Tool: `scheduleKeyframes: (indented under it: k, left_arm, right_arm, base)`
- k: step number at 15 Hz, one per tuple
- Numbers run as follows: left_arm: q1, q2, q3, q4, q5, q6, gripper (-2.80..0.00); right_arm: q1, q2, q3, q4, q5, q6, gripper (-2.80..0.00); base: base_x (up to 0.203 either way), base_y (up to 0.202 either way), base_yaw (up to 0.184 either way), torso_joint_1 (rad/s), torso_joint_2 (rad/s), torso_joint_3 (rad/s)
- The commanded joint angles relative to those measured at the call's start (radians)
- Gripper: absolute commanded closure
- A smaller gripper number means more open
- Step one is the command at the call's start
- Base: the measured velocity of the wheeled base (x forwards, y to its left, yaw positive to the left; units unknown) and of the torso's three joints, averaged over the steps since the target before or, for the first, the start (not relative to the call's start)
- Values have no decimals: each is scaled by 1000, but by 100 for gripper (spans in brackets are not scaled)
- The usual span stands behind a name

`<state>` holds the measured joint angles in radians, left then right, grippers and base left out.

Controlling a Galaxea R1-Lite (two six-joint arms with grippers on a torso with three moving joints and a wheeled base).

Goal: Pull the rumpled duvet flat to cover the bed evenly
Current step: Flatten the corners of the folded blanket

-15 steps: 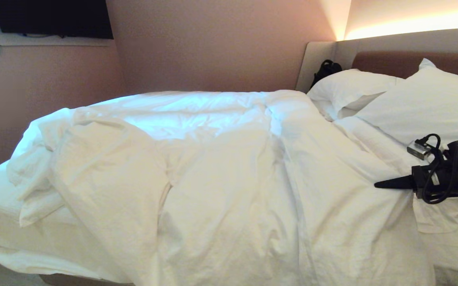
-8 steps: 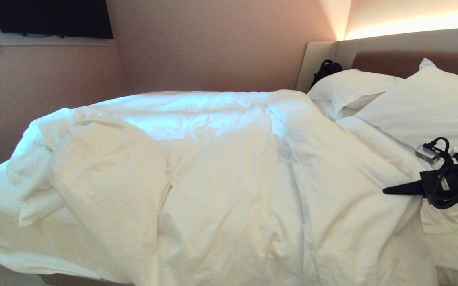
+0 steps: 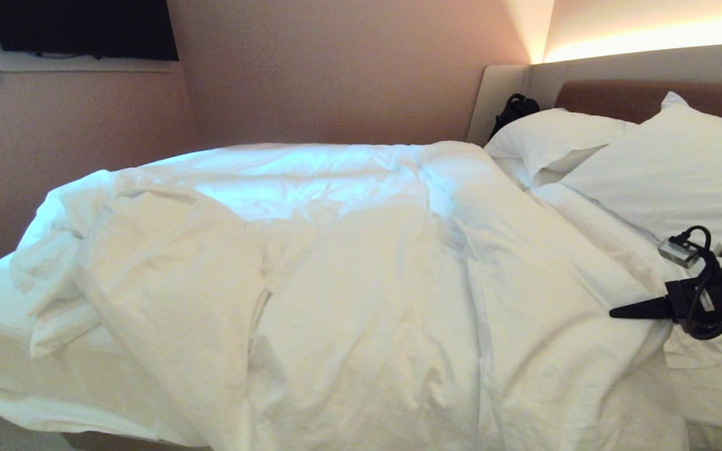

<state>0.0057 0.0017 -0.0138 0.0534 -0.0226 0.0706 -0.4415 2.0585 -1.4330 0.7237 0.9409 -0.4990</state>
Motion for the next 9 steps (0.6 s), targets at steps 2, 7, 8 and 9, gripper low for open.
scheduleKeyframes:
  k: [2, 7, 8, 9]
  left_arm:
    - [0, 1, 0, 0, 0, 0, 0]
    - [0, 1, 0, 0, 0, 0, 0]
    - [0, 1, 0, 0, 0, 0, 0]
    - [0, 0, 0, 0, 0, 0, 0]
  right_arm:
    - [-3, -1, 3, 8, 8, -15, 0]
    - [-8, -6, -6, 13, 10, -16, -280]
    - [-7, -11, -6, 14, 10, -16, -280]
    - [-6, -18, -6, 14, 10, -15, -280]
  base:
    - [0, 0, 0, 0, 0, 0]
    - [0, 0, 0, 0, 0, 0]
    - [0, 0, 0, 0, 0, 0]
    - [0, 0, 0, 0, 0, 0]
